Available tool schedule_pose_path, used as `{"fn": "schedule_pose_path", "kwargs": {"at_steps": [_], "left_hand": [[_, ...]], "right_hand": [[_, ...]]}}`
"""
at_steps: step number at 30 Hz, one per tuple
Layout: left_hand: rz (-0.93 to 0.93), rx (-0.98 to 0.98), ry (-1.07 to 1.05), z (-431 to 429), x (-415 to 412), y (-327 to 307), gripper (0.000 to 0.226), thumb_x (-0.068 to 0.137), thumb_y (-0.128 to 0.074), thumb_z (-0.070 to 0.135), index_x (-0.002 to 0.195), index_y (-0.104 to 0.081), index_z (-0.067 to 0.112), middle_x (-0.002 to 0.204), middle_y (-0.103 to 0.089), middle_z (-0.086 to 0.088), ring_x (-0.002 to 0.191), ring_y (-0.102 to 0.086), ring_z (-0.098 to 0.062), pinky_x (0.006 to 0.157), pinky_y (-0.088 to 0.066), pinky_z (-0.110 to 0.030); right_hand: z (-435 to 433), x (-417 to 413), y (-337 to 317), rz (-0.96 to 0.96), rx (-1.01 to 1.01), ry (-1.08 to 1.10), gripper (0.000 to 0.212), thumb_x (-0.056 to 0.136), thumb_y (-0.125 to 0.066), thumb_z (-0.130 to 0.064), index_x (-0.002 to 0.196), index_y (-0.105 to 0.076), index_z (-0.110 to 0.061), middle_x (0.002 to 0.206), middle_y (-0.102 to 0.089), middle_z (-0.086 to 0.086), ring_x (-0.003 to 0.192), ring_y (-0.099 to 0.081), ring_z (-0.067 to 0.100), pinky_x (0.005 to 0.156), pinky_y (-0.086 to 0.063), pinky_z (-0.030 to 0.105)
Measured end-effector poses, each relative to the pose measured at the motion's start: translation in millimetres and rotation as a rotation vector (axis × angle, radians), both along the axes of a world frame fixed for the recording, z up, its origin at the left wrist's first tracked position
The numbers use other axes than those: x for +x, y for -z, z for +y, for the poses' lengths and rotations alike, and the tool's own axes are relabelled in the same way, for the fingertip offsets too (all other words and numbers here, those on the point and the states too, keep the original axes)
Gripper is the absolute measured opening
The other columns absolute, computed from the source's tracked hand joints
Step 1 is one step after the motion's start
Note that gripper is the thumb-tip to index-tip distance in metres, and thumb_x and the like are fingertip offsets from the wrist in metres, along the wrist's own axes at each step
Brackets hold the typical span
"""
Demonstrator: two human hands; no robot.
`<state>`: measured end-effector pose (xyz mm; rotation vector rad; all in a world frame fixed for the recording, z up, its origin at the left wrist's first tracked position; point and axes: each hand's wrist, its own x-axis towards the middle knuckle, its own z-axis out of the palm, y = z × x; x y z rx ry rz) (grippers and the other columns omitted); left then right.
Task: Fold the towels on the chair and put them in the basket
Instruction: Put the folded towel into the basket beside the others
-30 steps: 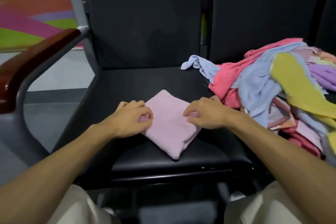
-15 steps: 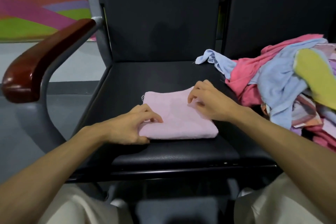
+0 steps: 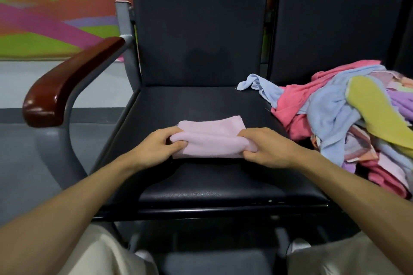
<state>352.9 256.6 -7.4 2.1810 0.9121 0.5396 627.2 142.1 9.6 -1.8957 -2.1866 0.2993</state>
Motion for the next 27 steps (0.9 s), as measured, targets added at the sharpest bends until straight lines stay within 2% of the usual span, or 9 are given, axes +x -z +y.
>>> {"fn": "schedule_pose_path", "kwargs": {"at_steps": [3, 5, 7, 12, 16, 18, 22, 25, 27], "left_hand": [[-0.048, -0.080, -0.091, -4, 0, -3, 0.004, 0.090, -0.062, 0.021, 0.088, -0.065, 0.019, 0.084, -0.064, 0.008, 0.077, -0.055, -0.004, 0.075, -0.043, -0.025], [-0.105, -0.167, -0.143, -9, 2, -7, 0.017, 0.082, -0.062, 0.029, 0.093, -0.066, 0.016, 0.092, -0.067, 0.000, 0.083, -0.058, -0.009, 0.079, -0.045, -0.029], [-0.156, -0.231, -0.208, -11, 5, -9, 0.028, 0.072, -0.057, 0.033, 0.094, -0.066, 0.017, 0.097, -0.069, -0.002, 0.089, -0.060, -0.013, 0.083, -0.047, -0.031], [-0.123, -0.215, -0.388, 3, 20, -3, 0.009, 0.087, -0.059, 0.019, 0.091, -0.066, 0.020, 0.098, -0.066, 0.001, 0.094, -0.060, -0.018, 0.075, -0.047, -0.029], [-0.011, -0.146, -0.490, 21, 31, 1, 0.008, 0.088, -0.063, 0.026, 0.094, -0.067, 0.021, 0.103, -0.065, 0.003, 0.098, -0.059, -0.015, 0.077, -0.043, -0.025], [0.052, -0.090, -0.517, 29, 35, 4, 0.015, 0.088, -0.064, 0.033, 0.097, -0.064, 0.020, 0.101, -0.064, 0.002, 0.097, -0.059, -0.016, 0.078, -0.044, -0.027], [0.185, -0.006, -0.525, 25, 36, -4, 0.033, 0.092, -0.052, 0.052, 0.105, -0.056, 0.023, 0.101, -0.061, 0.000, 0.089, -0.058, -0.015, 0.079, -0.050, -0.034], [0.325, -0.221, -0.446, 21, 24, -18, 0.063, 0.086, -0.040, 0.072, 0.117, -0.045, 0.017, 0.106, -0.057, 0.000, 0.085, -0.057, -0.015, 0.071, -0.045, -0.031], [0.499, -0.344, -0.374, 19, 12, -27, 0.091, 0.065, -0.042, 0.088, 0.115, -0.041, 0.013, 0.097, -0.056, 0.000, 0.083, -0.057, -0.016, 0.066, -0.044, -0.030]], "right_hand": [[-5, -6, -6, 0.139, -0.002, 0.041, 0.014, 0.080, -0.056, -0.030, 0.092, -0.054, -0.023, 0.087, -0.062, -0.004, 0.081, -0.057, 0.017, 0.077, -0.049, 0.038], [-7, -9, -8, 0.254, -0.017, 0.073, 0.014, 0.084, -0.060, -0.026, 0.097, -0.055, -0.029, 0.091, -0.064, -0.007, 0.084, -0.059, 0.010, 0.077, -0.048, 0.030], [-5, -11, -9, 0.311, -0.025, 0.097, 0.013, 0.085, -0.061, -0.024, 0.097, -0.059, -0.029, 0.093, -0.066, -0.009, 0.086, -0.061, 0.010, 0.077, -0.050, 0.028], [9, -15, -6, 0.559, -0.119, 0.229, 0.013, 0.083, -0.059, -0.011, 0.093, -0.066, -0.015, 0.091, -0.067, 0.004, 0.076, -0.068, 0.025, 0.057, -0.059, 0.035], [26, -13, -1, 0.711, -0.297, 0.357, 0.010, 0.087, -0.058, -0.007, 0.093, -0.065, -0.004, 0.090, -0.062, 0.012, 0.067, -0.062, 0.023, 0.050, -0.053, 0.031], [34, -13, 0, 0.701, -0.332, 0.401, 0.010, 0.088, -0.058, -0.008, 0.095, -0.064, -0.005, 0.088, -0.060, 0.011, 0.064, -0.059, 0.021, 0.047, -0.051, 0.028], [45, -9, 0, 0.422, -0.369, 0.415, 0.014, 0.088, -0.060, -0.020, 0.099, -0.066, -0.015, 0.091, -0.064, 0.005, 0.070, -0.060, 0.017, 0.045, -0.047, 0.025], [50, -6, 0, 0.334, -0.385, 0.419, 0.012, 0.086, -0.061, -0.024, 0.091, -0.068, -0.017, 0.082, -0.061, 0.000, 0.068, -0.055, 0.014, 0.048, -0.042, 0.022], [51, -6, 0, 0.311, -0.378, 0.412, 0.013, 0.084, -0.062, -0.025, 0.089, -0.070, -0.016, 0.080, -0.062, 0.000, 0.069, -0.055, 0.015, 0.053, -0.043, 0.023]]}}
